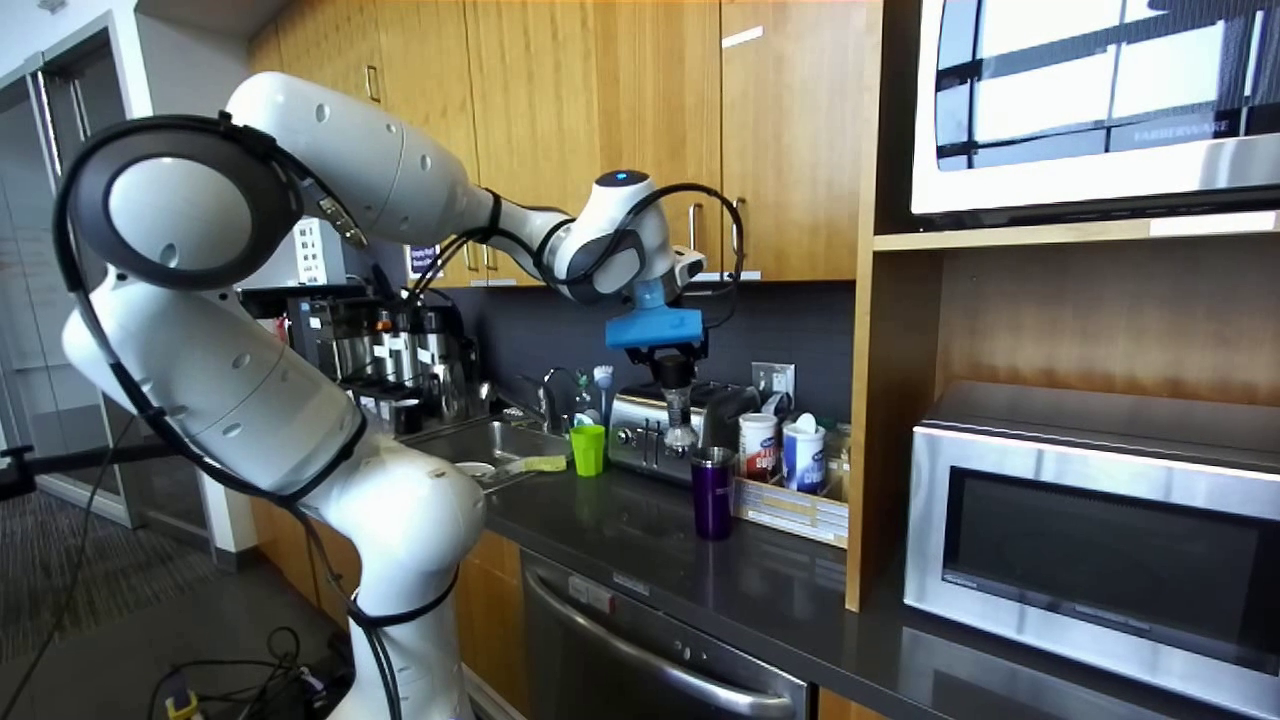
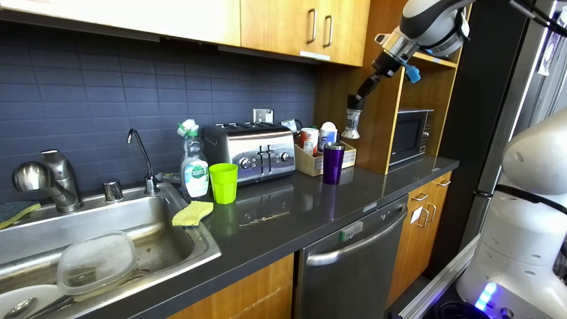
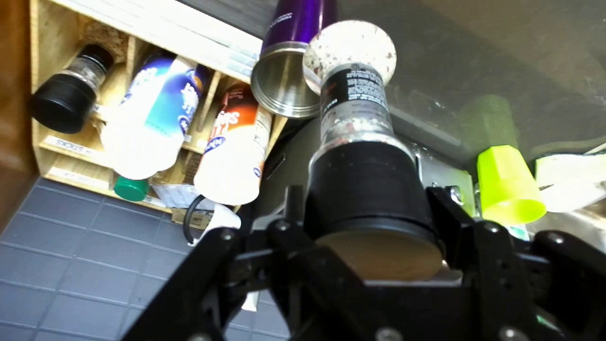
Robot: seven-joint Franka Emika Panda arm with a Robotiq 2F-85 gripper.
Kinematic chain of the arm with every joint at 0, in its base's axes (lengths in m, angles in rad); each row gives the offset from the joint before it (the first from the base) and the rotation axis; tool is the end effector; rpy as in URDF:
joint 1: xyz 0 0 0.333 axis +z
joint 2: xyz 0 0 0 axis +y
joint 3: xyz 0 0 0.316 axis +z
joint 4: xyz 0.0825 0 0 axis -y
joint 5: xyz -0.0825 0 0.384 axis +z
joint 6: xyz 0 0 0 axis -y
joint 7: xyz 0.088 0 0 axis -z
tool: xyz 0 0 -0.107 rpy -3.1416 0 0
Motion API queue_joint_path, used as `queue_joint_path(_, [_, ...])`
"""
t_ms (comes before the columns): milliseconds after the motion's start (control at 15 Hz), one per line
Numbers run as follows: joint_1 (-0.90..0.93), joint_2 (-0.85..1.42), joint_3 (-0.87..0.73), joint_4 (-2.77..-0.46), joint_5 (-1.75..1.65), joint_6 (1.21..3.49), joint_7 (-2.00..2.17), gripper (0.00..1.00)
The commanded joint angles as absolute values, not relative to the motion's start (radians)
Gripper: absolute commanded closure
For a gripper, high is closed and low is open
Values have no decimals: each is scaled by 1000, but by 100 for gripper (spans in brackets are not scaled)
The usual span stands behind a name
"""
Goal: Move the salt shaker to the left
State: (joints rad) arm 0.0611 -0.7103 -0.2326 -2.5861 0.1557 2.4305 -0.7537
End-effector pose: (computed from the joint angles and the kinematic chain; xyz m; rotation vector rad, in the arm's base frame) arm 0.3754 -0.0748 0.5378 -2.8811 -0.7429 -0.9212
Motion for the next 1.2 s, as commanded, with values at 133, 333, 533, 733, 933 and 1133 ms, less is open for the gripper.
queue_joint_path(133, [161,-735,-235,-2587,169,2362,-766,60])
queue_joint_path(333, [208,-717,-222,-2581,176,2348,-768,60])
queue_joint_path(533, [255,-698,-207,-2576,190,2342,-769,60])
queue_joint_path(733, [303,-666,-194,-2572,222,2369,-773,60])
queue_joint_path(933, [344,-611,-182,-2565,258,2405,-777,60])
queue_joint_path(1133, [376,-538,-167,-2558,290,2479,-785,60])
